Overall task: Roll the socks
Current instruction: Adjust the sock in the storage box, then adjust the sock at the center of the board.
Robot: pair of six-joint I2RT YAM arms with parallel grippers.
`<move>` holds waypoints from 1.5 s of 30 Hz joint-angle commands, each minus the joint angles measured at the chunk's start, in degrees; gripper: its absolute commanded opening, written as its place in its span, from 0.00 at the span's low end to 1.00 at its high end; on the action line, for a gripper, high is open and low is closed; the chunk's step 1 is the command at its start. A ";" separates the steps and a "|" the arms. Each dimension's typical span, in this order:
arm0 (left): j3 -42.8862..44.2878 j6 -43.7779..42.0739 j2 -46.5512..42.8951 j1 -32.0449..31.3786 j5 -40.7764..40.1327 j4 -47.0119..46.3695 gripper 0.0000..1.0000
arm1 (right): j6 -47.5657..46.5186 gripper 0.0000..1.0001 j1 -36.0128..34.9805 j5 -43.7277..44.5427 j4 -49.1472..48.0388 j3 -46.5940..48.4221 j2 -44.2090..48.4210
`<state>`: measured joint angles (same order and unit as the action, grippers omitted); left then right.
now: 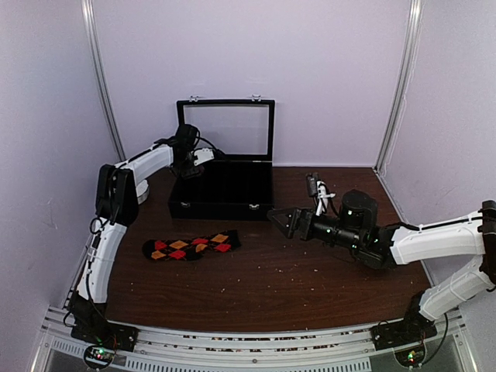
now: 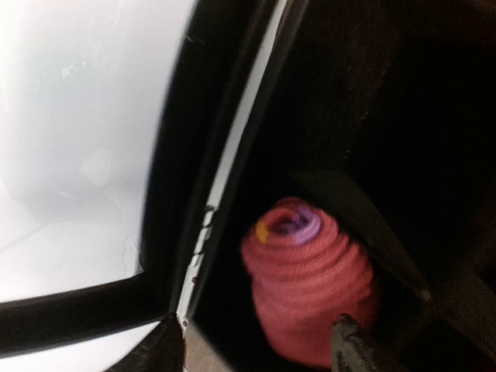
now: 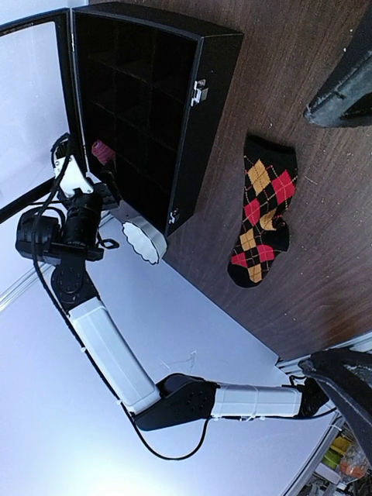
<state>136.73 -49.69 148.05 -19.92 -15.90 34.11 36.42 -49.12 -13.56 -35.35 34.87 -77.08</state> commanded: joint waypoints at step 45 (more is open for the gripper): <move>-70.36 24.39 -47.70 10.43 25.47 14.24 0.67 | -30.52 0.71 -8.50 18.05 48.40 46.73 -36.21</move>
<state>65.34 -29.85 98.54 -10.04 9.98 50.09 11.44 -57.36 2.26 10.96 77.67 -109.60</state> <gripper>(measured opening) 0.672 0.729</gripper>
